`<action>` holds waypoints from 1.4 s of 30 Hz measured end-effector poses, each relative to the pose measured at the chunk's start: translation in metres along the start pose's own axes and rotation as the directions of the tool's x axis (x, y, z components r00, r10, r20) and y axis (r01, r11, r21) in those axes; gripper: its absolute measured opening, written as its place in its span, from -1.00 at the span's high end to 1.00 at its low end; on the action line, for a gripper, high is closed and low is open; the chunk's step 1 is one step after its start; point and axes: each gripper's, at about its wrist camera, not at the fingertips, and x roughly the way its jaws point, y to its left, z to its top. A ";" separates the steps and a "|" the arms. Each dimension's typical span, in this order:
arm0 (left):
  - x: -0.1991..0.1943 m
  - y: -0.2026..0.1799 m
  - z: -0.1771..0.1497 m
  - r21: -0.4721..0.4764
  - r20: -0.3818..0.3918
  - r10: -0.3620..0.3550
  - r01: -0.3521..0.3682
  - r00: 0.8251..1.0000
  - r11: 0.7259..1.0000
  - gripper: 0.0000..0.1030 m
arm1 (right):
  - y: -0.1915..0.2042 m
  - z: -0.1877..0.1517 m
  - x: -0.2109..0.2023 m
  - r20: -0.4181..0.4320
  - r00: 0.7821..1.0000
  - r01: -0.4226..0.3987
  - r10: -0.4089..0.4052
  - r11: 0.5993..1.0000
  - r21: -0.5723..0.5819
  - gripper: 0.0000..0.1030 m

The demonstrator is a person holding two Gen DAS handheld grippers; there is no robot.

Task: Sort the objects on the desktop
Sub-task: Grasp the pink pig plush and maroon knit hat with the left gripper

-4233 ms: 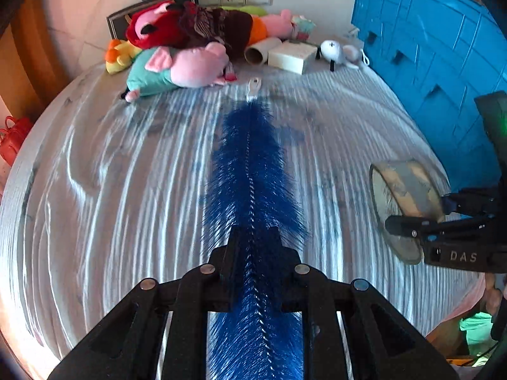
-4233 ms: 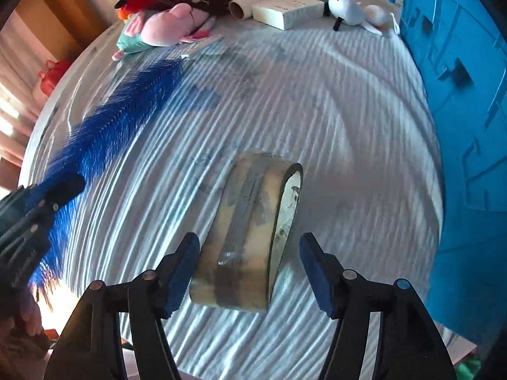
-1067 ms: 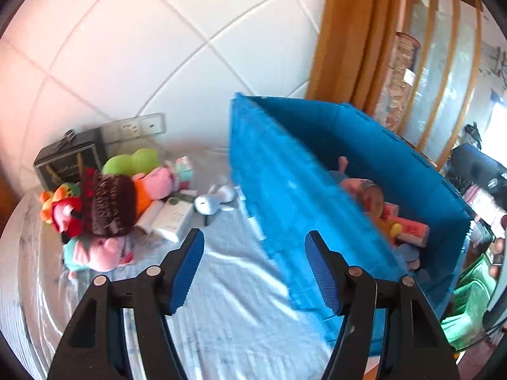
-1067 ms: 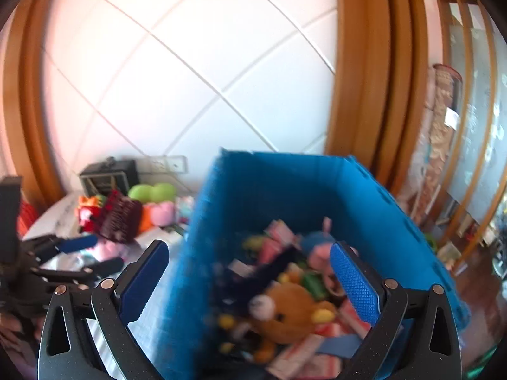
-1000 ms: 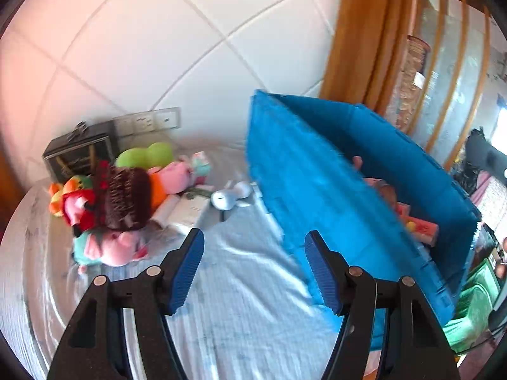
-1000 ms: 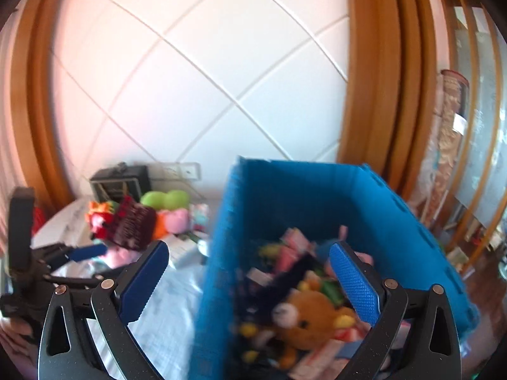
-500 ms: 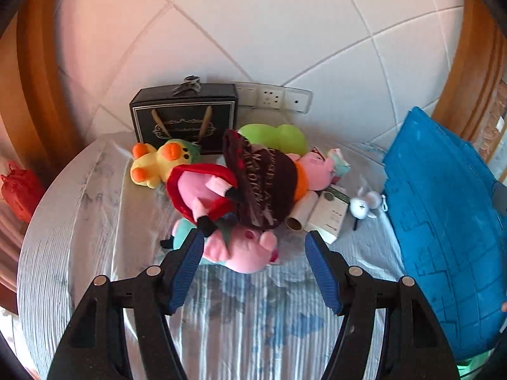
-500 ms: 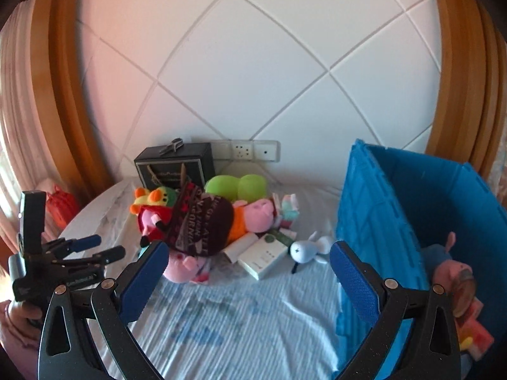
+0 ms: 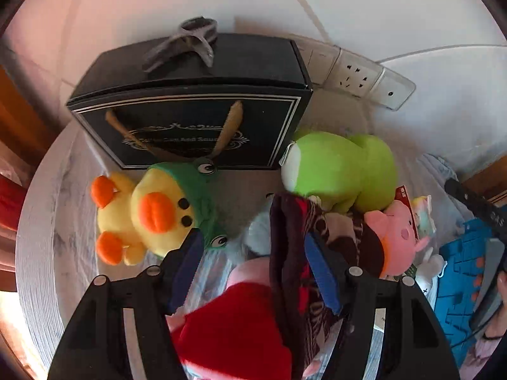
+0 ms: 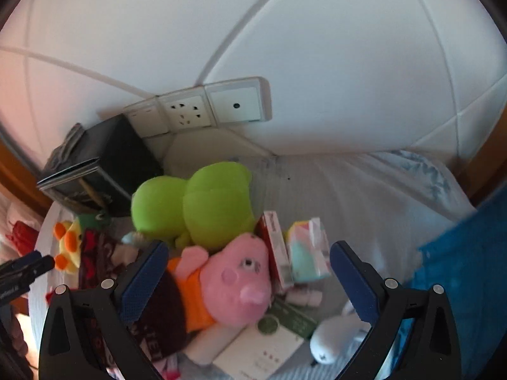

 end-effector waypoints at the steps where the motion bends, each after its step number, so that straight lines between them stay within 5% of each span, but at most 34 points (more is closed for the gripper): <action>1: 0.010 -0.002 0.007 -0.007 -0.017 0.006 -0.006 1.000 1.000 -0.27 | 0.001 0.014 0.020 -0.026 1.000 0.012 -0.012 1.000 -0.006 -1.00; 7: 0.050 -0.017 0.040 0.009 -0.072 0.074 -0.073 0.995 0.997 -0.27 | 0.009 0.080 0.137 -0.123 0.992 0.018 -0.015 1.000 0.018 -1.00; 10: 0.068 -0.022 0.034 0.045 -0.115 0.077 -0.072 0.990 0.996 -0.27 | 0.004 0.078 0.192 -0.220 0.976 0.009 0.007 0.997 0.071 -1.00; 12: 0.075 -0.023 0.022 0.070 -0.134 0.088 -0.079 0.987 0.994 -0.27 | 0.004 0.060 0.213 -0.296 0.950 -0.068 0.094 0.993 0.097 -0.99; 18: 0.069 -0.014 -0.047 0.101 -0.207 0.057 -0.037 0.977 0.994 -0.27 | 0.006 -0.005 0.185 -0.456 0.856 -0.228 0.245 0.969 0.093 -0.98; 24: 0.016 -0.005 -0.136 0.116 -0.186 0.031 -0.009 0.982 0.993 -0.27 | 0.034 -0.094 0.124 -0.481 0.800 -0.362 0.359 0.928 0.090 -0.99; 27: -0.018 -0.002 -0.179 0.131 -0.130 0.023 -0.006 0.991 0.991 -0.28 | 0.055 -0.150 0.097 -0.514 0.783 -0.380 0.351 0.923 0.051 -1.00; 30: -0.054 0.003 -0.226 0.149 -0.047 0.014 -0.006 0.999 0.989 -0.37 | 0.072 -0.206 0.071 -0.516 0.816 -0.327 0.258 0.944 -0.045 -1.00; 34: -0.086 0.017 -0.265 0.146 0.027 0.008 -0.012 1.000 0.989 -0.42 | 0.069 -0.257 0.030 -0.453 0.836 -0.346 0.310 0.938 0.005 -1.00; 39: -0.117 0.053 -0.296 0.116 0.126 0.085 -0.100 0.988 0.988 -0.41 | 0.064 -0.283 -0.037 -0.307 0.913 -0.301 0.268 0.951 -0.064 -1.00; 42: -0.121 0.074 -0.313 0.110 0.116 0.143 -0.156 0.983 0.982 -0.41 | 0.051 -0.291 -0.069 -0.264 0.929 -0.283 0.261 0.958 -0.051 -1.00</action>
